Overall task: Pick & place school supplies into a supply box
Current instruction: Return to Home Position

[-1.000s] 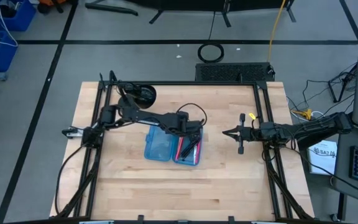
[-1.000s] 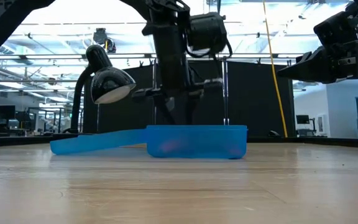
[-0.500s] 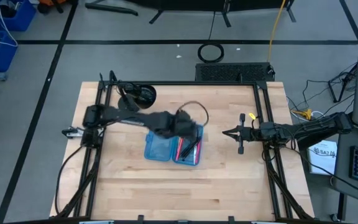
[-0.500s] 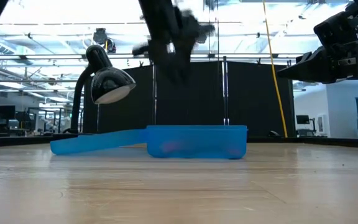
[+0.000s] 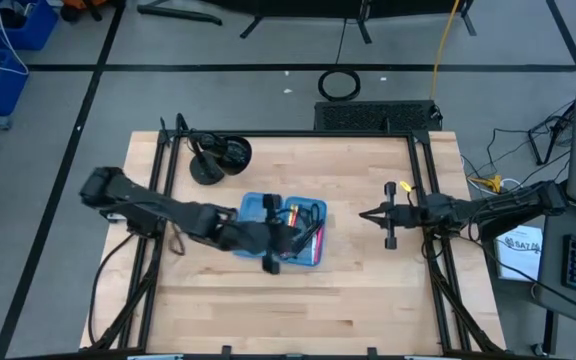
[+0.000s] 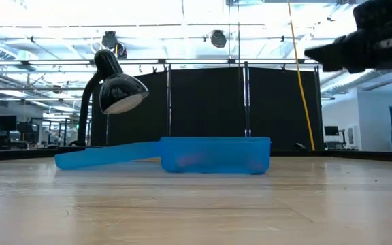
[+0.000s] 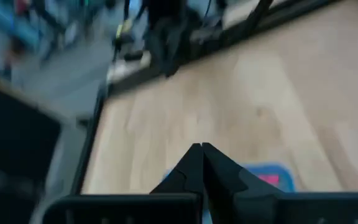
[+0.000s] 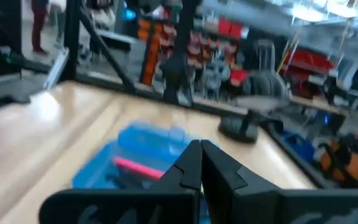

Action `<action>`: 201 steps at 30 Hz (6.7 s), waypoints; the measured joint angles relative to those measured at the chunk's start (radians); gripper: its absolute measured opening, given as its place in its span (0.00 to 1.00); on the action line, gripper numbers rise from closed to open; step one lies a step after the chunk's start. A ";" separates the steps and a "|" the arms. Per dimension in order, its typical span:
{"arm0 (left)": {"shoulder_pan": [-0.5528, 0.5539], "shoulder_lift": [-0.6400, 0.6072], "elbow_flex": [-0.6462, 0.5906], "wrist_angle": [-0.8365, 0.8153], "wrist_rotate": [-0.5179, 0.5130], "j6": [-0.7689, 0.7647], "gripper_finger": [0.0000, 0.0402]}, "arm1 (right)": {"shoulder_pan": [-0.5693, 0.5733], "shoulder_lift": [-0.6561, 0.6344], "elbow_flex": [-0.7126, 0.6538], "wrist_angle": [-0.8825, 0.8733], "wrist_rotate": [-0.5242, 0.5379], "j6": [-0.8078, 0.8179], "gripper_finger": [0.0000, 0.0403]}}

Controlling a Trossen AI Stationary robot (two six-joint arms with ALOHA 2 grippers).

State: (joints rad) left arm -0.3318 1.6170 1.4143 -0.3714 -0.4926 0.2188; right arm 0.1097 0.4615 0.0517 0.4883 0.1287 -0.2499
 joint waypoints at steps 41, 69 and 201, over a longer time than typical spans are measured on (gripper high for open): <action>0.591 -1.081 -1.356 0.865 0.818 0.113 0.00 | -0.030 -0.033 0.001 0.059 0.064 0.134 0.00; 0.720 -1.374 -1.404 0.629 0.976 -0.001 0.00 | -0.037 -0.132 -0.037 0.003 0.104 0.187 0.00; 0.456 -1.603 -1.396 0.398 0.669 -0.015 0.05 | 0.170 -0.203 -0.037 -0.030 0.210 0.186 0.00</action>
State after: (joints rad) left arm 0.1238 0.0139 0.0185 0.0265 0.1761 0.2043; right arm 0.2794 0.2588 0.0148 0.4587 0.3385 -0.0641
